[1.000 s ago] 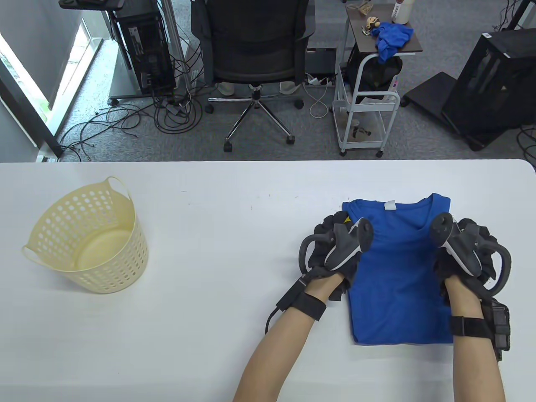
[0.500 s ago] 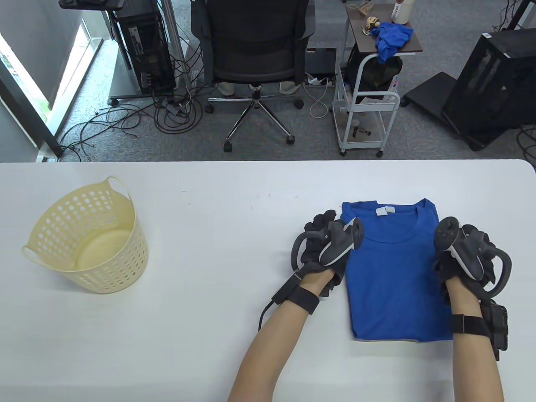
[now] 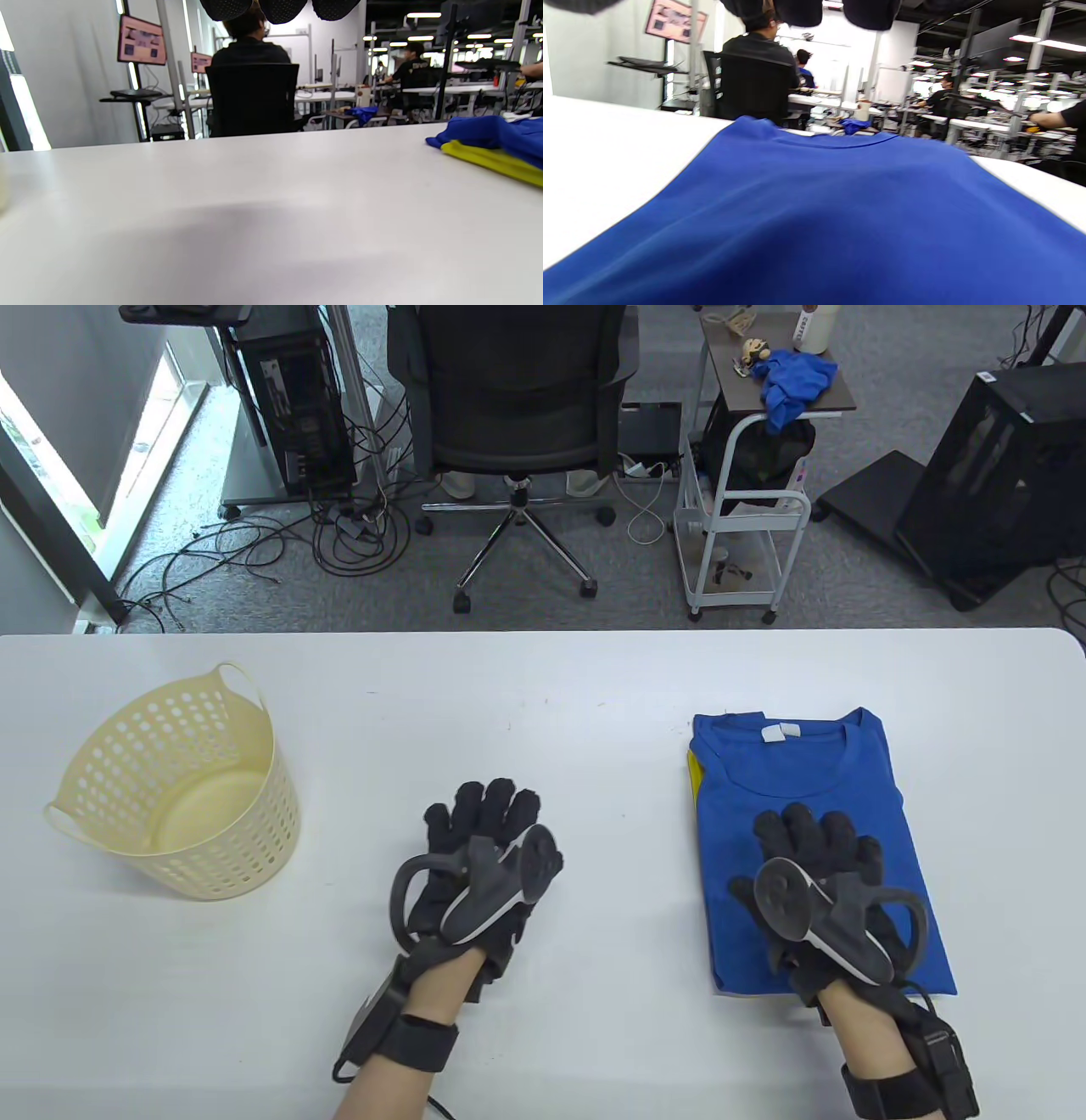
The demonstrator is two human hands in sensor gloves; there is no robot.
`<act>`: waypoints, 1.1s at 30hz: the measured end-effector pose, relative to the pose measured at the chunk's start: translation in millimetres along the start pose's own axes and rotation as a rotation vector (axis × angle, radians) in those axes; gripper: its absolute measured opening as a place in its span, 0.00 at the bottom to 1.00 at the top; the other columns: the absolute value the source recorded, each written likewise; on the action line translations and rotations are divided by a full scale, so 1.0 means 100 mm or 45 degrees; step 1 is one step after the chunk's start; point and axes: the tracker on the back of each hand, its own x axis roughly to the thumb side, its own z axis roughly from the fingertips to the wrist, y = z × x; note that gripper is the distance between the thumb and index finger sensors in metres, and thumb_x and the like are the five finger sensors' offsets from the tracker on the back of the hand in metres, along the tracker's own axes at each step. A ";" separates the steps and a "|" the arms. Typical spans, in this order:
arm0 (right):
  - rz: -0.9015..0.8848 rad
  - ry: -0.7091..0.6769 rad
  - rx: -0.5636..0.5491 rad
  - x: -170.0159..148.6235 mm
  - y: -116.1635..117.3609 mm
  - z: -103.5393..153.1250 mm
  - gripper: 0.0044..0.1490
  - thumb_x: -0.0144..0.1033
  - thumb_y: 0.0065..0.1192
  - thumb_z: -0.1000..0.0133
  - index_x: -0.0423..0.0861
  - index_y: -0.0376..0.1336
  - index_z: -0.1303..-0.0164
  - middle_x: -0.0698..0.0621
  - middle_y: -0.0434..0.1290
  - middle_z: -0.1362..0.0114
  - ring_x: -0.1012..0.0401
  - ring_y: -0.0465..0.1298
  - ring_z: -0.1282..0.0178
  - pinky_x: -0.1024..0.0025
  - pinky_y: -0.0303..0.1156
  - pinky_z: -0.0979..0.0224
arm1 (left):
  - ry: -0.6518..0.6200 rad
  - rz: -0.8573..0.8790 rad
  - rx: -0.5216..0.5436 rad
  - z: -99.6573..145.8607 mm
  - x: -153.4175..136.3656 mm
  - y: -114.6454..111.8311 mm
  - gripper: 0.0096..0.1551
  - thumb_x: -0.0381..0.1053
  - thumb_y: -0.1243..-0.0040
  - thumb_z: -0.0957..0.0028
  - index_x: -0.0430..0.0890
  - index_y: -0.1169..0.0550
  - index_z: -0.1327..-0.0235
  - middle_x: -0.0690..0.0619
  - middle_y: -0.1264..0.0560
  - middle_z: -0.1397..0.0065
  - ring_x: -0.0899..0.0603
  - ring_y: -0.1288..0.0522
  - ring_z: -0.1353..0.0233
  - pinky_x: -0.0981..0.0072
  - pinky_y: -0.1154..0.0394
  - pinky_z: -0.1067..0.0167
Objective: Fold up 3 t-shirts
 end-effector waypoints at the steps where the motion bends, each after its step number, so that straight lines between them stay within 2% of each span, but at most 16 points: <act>1: 0.004 -0.021 0.022 0.03 0.03 0.02 0.52 0.68 0.51 0.55 0.59 0.44 0.22 0.49 0.44 0.11 0.35 0.45 0.12 0.26 0.43 0.20 | 0.022 -0.005 -0.025 0.04 -0.11 -0.05 0.49 0.77 0.62 0.57 0.62 0.49 0.20 0.55 0.49 0.13 0.40 0.51 0.13 0.34 0.50 0.19; 4: -0.002 -0.049 0.078 0.08 0.19 0.06 0.55 0.72 0.46 0.57 0.61 0.39 0.22 0.50 0.36 0.10 0.35 0.35 0.12 0.24 0.36 0.20 | 0.122 -0.004 -0.208 0.13 -0.53 -0.32 0.52 0.78 0.66 0.58 0.62 0.56 0.19 0.54 0.57 0.12 0.39 0.59 0.12 0.32 0.57 0.19; 9: -0.009 -0.004 0.108 0.00 0.47 0.04 0.56 0.73 0.43 0.59 0.63 0.34 0.23 0.51 0.30 0.11 0.37 0.30 0.13 0.24 0.30 0.21 | 0.196 0.074 -0.289 0.20 -0.91 -0.74 0.55 0.80 0.69 0.60 0.63 0.63 0.20 0.55 0.65 0.12 0.39 0.68 0.14 0.30 0.64 0.20; 11: 0.003 0.003 0.113 -0.04 0.49 0.05 0.56 0.73 0.43 0.60 0.63 0.34 0.24 0.51 0.31 0.12 0.37 0.30 0.12 0.24 0.30 0.20 | 0.217 0.083 -0.329 0.22 -0.97 -0.73 0.55 0.80 0.69 0.61 0.63 0.65 0.21 0.55 0.66 0.13 0.39 0.70 0.14 0.30 0.65 0.20; 14: -0.004 -0.011 0.052 -0.05 0.48 0.10 0.55 0.72 0.44 0.60 0.63 0.36 0.24 0.51 0.33 0.11 0.37 0.34 0.12 0.24 0.31 0.20 | 0.214 0.138 -0.269 0.27 -1.00 -0.70 0.55 0.80 0.67 0.61 0.63 0.64 0.21 0.55 0.66 0.13 0.40 0.70 0.14 0.30 0.65 0.20; 20: 0.048 -0.034 0.105 0.03 0.57 0.10 0.55 0.71 0.45 0.59 0.62 0.36 0.24 0.51 0.34 0.11 0.36 0.34 0.12 0.24 0.32 0.20 | 0.195 0.019 -0.281 0.26 -0.89 -0.70 0.55 0.80 0.68 0.61 0.63 0.66 0.22 0.55 0.68 0.13 0.40 0.72 0.15 0.29 0.66 0.21; 33: 0.049 -0.068 0.125 0.10 0.57 0.12 0.55 0.71 0.45 0.59 0.62 0.37 0.24 0.50 0.35 0.11 0.36 0.35 0.12 0.24 0.32 0.21 | 0.219 0.047 -0.306 0.21 -0.97 -0.73 0.55 0.79 0.66 0.61 0.64 0.65 0.22 0.55 0.67 0.13 0.40 0.72 0.15 0.29 0.67 0.21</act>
